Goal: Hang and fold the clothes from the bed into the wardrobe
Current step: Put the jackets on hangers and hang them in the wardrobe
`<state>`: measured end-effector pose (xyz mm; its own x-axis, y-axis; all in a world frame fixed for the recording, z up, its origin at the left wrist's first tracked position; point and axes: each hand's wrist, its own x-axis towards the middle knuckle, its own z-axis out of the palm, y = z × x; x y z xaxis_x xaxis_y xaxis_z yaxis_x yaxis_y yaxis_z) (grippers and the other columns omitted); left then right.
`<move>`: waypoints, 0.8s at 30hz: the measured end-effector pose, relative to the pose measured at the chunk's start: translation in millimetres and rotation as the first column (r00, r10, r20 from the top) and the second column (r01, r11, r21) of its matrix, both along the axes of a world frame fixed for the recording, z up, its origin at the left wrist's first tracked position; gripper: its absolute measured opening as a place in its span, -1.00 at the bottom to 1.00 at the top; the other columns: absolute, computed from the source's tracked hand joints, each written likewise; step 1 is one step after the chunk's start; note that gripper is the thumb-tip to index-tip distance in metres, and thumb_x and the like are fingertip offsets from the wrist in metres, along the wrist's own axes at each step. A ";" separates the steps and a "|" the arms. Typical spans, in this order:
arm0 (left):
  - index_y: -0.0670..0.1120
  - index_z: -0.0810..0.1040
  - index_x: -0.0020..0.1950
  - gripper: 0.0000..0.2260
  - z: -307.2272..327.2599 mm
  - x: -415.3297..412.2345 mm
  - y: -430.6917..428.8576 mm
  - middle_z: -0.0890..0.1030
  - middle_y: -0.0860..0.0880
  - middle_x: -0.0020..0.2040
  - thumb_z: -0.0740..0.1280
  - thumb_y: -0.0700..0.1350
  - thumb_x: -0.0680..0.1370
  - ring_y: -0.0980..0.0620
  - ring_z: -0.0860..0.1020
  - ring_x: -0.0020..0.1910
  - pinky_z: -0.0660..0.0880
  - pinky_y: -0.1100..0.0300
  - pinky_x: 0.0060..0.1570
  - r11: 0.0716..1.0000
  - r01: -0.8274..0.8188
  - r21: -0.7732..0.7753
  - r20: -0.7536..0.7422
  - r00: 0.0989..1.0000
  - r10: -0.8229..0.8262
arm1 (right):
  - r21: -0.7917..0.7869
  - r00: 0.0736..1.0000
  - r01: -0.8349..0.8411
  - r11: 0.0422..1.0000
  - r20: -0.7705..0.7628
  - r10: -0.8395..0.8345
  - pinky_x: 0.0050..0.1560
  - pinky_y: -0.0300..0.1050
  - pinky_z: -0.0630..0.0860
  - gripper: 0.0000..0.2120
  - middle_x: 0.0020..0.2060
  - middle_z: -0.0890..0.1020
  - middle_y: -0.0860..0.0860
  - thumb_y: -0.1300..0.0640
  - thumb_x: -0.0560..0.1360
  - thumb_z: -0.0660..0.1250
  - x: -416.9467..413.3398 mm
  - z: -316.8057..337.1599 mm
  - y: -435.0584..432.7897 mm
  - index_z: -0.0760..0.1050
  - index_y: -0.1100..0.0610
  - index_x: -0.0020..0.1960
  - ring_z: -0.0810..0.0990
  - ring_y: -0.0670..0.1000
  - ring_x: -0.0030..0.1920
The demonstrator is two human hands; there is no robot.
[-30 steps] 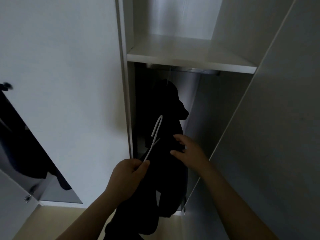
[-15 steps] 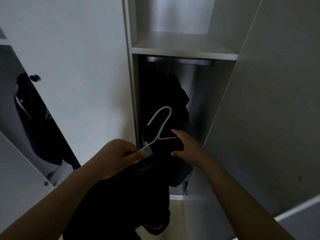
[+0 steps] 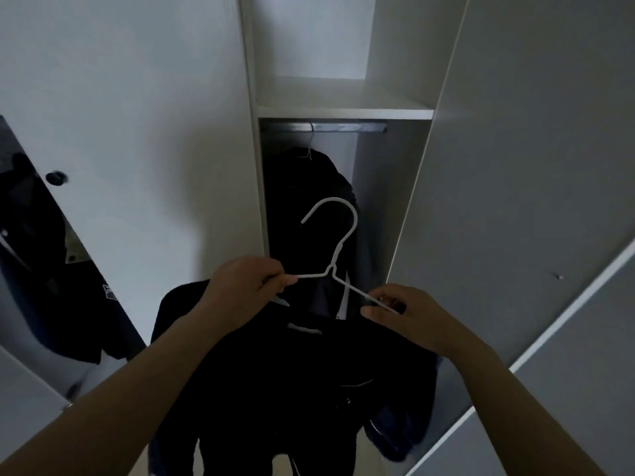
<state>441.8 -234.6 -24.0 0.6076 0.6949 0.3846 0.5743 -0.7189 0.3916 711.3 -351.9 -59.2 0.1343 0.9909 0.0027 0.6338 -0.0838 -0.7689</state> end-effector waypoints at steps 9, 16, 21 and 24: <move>-0.02 0.52 -0.32 -0.76 -3.1 34.4 -12.5 0.49 0.06 -0.47 0.34 -0.05 0.55 0.09 0.49 -0.46 0.28 0.31 -0.21 0.988 0.156 -0.016 0.142 0.978 -0.153 | -0.062 0.937 -0.026 0.998 -0.349 0.003 -0.32 -0.31 0.44 -0.62 -0.19 0.71 0.07 -0.20 0.48 0.20 -22.4 4.9 -38.6 0.63 0.02 0.02 0.53 -0.11 -0.39; -0.05 0.56 -0.22 -0.82 8.5 81.8 -29.0 0.58 0.04 -0.30 0.31 -0.05 0.57 0.07 0.55 -0.27 0.37 0.17 -0.02 0.981 0.183 -0.065 0.135 0.976 -0.173 | 0.038 0.937 0.048 0.998 -0.349 -0.032 -0.56 -0.34 0.25 -0.58 -0.62 0.41 -0.03 -0.03 0.62 0.17 3.4 15.6 -58.6 0.49 0.04 -0.38 0.30 -0.11 -0.63; -0.06 0.58 0.10 -0.84 -0.3 102.9 -47.6 0.55 0.08 -0.01 0.29 -0.04 0.58 0.15 0.50 -0.01 0.38 0.28 0.02 0.986 0.108 -0.130 0.213 0.974 -0.078 | -0.001 0.872 0.233 0.973 -0.443 -0.209 -0.52 -0.39 0.22 -0.58 -0.60 0.33 -0.09 0.00 0.61 0.22 18.0 3.7 -76.7 0.42 0.09 -0.40 0.25 -0.17 -0.58; -0.05 0.59 0.04 -0.86 -1.4 107.2 -53.4 0.54 0.09 -0.05 0.26 -0.07 0.59 0.15 0.51 -0.04 0.40 0.27 -0.01 0.977 0.136 -0.163 0.176 0.978 -0.107 | -0.030 0.859 0.291 0.956 -0.432 -0.275 -0.55 -0.32 0.17 -0.57 -0.61 0.29 -0.06 -0.04 0.62 0.18 27.1 -1.7 -83.1 0.42 0.09 -0.37 0.20 -0.13 -0.59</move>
